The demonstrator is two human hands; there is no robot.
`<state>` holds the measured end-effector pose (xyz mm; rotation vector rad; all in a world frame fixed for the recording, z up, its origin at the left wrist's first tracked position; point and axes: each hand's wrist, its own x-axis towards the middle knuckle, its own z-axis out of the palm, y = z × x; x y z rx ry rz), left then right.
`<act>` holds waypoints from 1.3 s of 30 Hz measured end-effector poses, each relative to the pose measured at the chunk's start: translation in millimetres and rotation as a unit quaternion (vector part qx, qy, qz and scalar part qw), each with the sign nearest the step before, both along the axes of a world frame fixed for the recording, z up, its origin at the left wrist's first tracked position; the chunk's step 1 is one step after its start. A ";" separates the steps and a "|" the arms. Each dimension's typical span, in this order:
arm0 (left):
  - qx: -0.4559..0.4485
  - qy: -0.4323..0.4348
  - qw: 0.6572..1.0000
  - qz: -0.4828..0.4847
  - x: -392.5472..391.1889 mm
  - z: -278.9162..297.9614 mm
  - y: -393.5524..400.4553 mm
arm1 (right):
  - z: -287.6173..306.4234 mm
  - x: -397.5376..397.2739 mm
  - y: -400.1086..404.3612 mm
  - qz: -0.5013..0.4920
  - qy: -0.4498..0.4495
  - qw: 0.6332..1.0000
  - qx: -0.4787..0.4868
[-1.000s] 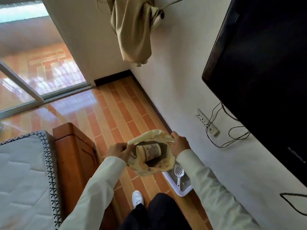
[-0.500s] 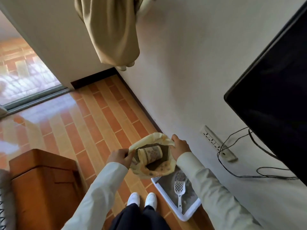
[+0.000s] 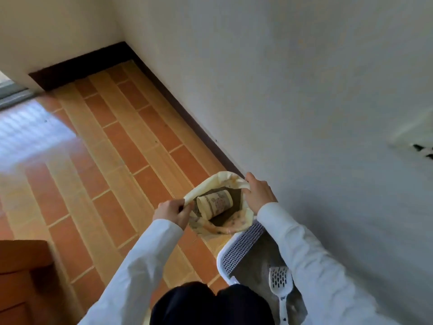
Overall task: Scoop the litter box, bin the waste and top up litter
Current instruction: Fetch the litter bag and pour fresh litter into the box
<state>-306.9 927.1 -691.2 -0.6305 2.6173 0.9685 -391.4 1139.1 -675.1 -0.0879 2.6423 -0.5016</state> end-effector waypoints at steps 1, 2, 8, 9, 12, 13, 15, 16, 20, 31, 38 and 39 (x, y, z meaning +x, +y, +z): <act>0.002 0.003 1.000 -0.002 -4.6 -26.6 0.2 | -26.0 -4.0 0.9 0.002 0.003 1.000 0.001; 0.004 0.005 1.000 -0.009 -8.6 -50.1 -0.1 | -48.4 -7.9 2.3 0.004 0.009 1.000 0.003; 0.008 0.052 0.996 -0.071 -14.5 -167.2 0.8 | -165.8 -20.6 11.9 0.022 0.062 0.998 0.002; 0.007 0.059 0.995 -0.074 -13.9 -181.1 1.6 | -180.2 -21.7 13.6 0.028 0.077 0.997 0.001; 0.020 0.076 0.994 -0.072 -8.6 -214.9 5.6 | -213.9 -18.7 18.3 0.042 0.091 0.995 -0.004; 0.029 0.080 0.994 -0.066 -5.2 -221.3 7.9 | -222.4 -15.4 20.2 0.043 0.093 0.995 -0.010; 0.053 0.098 0.993 -0.044 0.5 -228.6 13.1 | -232.6 -9.0 23.1 0.039 0.106 0.993 -0.030; 0.062 0.110 0.991 -0.033 1.5 -230.5 14.9 | -235.3 -6.6 23.9 0.036 0.116 0.992 -0.041; 0.083 0.144 0.985 -0.036 5.8 -237.5 19.6 | -234.6 0.5 24.8 0.032 0.152 0.986 -0.063; 0.100 0.219 0.968 -0.076 20.0 -262.3 27.1 | -257.5 58.3 4.2 0.123 0.110 0.986 -0.029; 0.102 0.236 0.962 -0.097 30.7 -266.8 30.6 | -274.7 50.0 -18.1 0.104 0.105 0.984 0.100; 0.099 0.238 0.961 -0.099 30.9 -267.3 30.1 | -274.2 49.3 -20.1 0.099 0.097 0.986 0.097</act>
